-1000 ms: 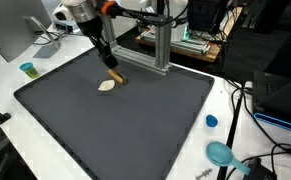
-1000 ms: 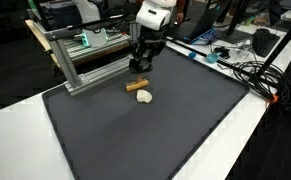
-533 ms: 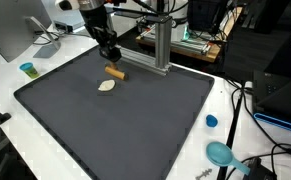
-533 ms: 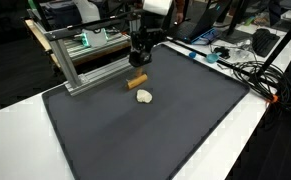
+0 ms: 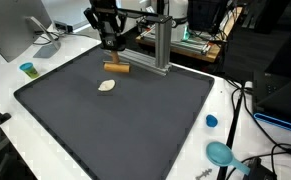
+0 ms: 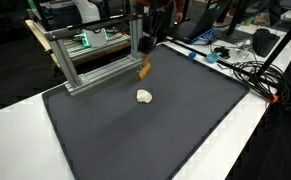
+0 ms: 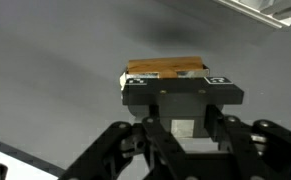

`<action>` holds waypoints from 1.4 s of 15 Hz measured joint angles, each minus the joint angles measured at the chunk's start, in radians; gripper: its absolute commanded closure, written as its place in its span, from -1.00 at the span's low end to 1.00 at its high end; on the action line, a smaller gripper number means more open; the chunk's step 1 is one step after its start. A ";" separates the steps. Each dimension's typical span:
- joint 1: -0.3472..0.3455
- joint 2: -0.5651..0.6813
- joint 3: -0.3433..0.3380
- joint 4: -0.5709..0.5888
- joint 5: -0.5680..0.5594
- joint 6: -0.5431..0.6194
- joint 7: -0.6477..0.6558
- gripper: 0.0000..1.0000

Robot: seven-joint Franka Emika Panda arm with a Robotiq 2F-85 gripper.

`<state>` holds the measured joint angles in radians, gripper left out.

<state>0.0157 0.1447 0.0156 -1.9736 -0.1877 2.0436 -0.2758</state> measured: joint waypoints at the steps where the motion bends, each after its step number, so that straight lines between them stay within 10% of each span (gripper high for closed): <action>1: 0.002 0.006 0.005 0.012 -0.010 0.002 -0.041 0.57; 2: 0.004 0.016 0.008 0.028 -0.025 0.009 -0.049 0.07; 5: 0.003 0.062 0.005 0.092 -0.032 0.017 -0.017 0.07; 6: 0.003 0.072 0.004 0.103 -0.032 0.017 -0.014 0.57; 20: -0.018 0.107 0.003 0.203 -0.213 -0.101 -0.478 0.57; 21: -0.011 0.118 0.004 0.212 -0.258 -0.101 -0.484 0.07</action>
<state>0.0043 0.2628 0.0191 -1.7616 -0.4457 1.9422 -0.7596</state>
